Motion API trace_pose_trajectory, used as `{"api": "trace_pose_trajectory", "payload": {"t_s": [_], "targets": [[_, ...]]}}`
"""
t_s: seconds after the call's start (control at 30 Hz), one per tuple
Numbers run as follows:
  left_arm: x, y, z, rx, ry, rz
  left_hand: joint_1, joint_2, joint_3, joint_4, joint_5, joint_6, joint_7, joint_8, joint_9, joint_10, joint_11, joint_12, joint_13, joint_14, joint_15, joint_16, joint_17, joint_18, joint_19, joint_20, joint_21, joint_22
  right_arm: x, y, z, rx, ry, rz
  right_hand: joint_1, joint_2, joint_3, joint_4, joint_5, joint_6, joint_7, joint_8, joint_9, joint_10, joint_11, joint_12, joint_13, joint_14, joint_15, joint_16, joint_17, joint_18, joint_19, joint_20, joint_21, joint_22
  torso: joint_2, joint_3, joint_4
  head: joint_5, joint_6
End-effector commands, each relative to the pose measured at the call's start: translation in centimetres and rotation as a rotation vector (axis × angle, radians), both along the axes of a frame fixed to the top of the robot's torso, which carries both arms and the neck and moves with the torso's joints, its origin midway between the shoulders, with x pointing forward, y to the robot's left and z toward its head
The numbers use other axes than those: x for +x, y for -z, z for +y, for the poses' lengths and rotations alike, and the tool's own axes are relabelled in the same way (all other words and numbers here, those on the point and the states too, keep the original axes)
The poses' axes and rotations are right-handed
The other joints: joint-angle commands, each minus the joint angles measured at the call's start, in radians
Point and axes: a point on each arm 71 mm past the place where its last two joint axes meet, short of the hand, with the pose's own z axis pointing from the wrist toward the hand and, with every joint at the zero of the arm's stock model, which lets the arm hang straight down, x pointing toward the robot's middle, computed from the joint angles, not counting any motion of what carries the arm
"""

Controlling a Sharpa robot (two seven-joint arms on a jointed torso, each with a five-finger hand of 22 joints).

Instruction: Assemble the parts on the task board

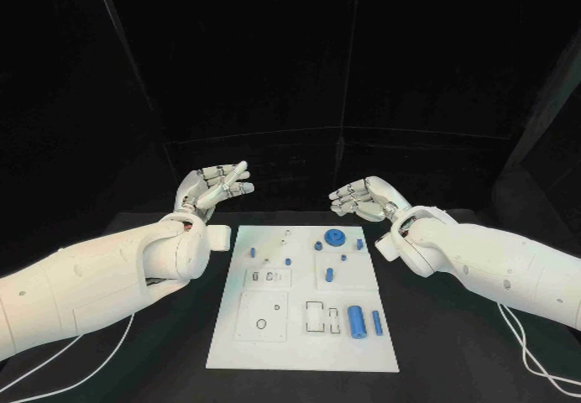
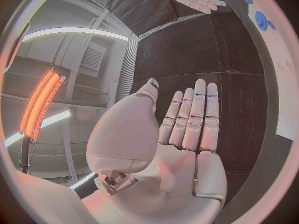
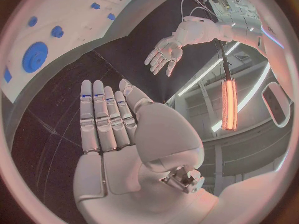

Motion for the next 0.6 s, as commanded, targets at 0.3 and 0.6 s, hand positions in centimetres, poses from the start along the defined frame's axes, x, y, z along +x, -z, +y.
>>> {"api": "trace_pose_trajectory", "payload": {"t_s": [0.3,0.6], "targets": [[-2.0,-1.0,-0.9,-0.041,0.11,-0.014,0.024,0.014,-0.008,-0.028,-0.007,0.038,-0.01,0.011,-0.002,0.053,-0.015,0.007,0.004,0.043,-0.015,0.001,0.021,0.015,0.046,-0.015,0.0,-0.011,0.4,-2.0,1.7,-0.476,-0.085,-0.126,-0.03,-0.088,0.045,-0.002,0.046,0.114,-0.036,-0.034,0.001,0.161,-0.054,-0.047,0.007,0.287,-0.08,0.075,0.076,0.011,0.088,-0.077,0.309,0.18,0.065,-0.0062,0.0028,-0.011,0.023],[-3.3,-1.4,-1.7,-0.063,0.161,-0.009,0.03,0.016,-0.008,-0.036,-0.007,0.039,-0.011,0.009,-0.003,0.054,-0.015,0.003,0.003,0.041,-0.015,-0.004,0.023,0.015,0.05,-0.016,-0.002,-0.014,0.3,-2.4,3.1,-0.697,-0.123,-0.191,-0.051,-0.113,0.045,0.001,0.041,0.113,-0.039,-0.054,0.0,0.12,-0.059,-0.054,0.007,0.392,-0.099,0.199,0.16,0.012,0.138,-0.096,0.434,0.251,0.101,-0.008,0.0113,-0.02,0.036]]}}
